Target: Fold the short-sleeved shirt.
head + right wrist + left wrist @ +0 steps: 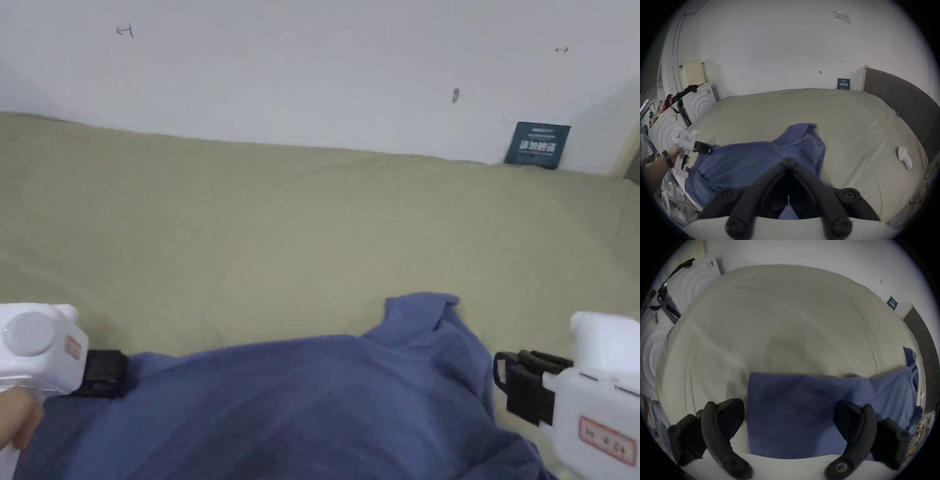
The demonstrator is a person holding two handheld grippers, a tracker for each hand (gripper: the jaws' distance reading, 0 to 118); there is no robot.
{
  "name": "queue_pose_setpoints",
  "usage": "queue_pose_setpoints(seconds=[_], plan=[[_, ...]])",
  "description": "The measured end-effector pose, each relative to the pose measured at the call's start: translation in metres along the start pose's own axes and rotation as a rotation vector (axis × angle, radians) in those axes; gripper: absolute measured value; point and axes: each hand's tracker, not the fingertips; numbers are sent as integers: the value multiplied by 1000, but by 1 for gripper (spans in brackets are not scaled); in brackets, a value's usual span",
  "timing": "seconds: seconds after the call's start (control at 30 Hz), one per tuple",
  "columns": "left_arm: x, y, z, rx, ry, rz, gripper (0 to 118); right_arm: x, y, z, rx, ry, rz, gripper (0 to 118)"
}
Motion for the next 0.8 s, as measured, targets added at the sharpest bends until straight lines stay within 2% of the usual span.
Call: queue_pose_setpoints(seconds=[0.07, 0.1, 0.13, 0.17, 0.2, 0.23, 0.3, 0.43, 0.57, 0.63, 0.67, 0.7, 0.73, 0.8], plan=[[-1, -2, 9, 61, -22, -34, 70, 23, 22, -34, -84, 1, 25, 6], [-4, 3, 10, 64, -24, -55, 27, 34, 33, -56, -144, -1, 41, 30], [-4, 4, 14, 85, -60, -83, 2, 46, 44, -79, -199, -8, 46, 60], [-4, 4, 16, 103, -98, -91, 2, 54, 53, -103, -268, -32, 55, 82], [-2, 4, 18, 140, -63, -89, 2, 63, 60, -129, -355, -21, 62, 84], [4, 1, 23, 119, -31, -88, 2, 68, 65, -153, -429, -26, 71, 83], [4, 1, 22, 109, -57, -99, 2, 77, 71, -201, -514, -10, 105, 84], [7, 4, 18, 103, -59, -85, 2, 82, 81, -265, -580, -46, 30, 84], [7, 0, 13, 94, -75, -62, 2, 78, 76, -286, -568, -19, 17, 81], [7, 0, 14, 86, -81, -59, 2, 72, 73, -279, -572, -101, 66, 57], [8, 1, 14, 84, -80, -65, 2, 63, 74, -267, -569, -102, 83, 23], [9, 2, 15, 81, -77, -78, 2, 62, 76, -262, -581, -119, 111, 1], [9, 3, 16, 79, -77, -82, 2, 58, 80, -252, -573, -109, 87, 1], [7, 0, 17, 85, -76, -87, 2, 45, 87, -230, -489, -68, 136, 1]])
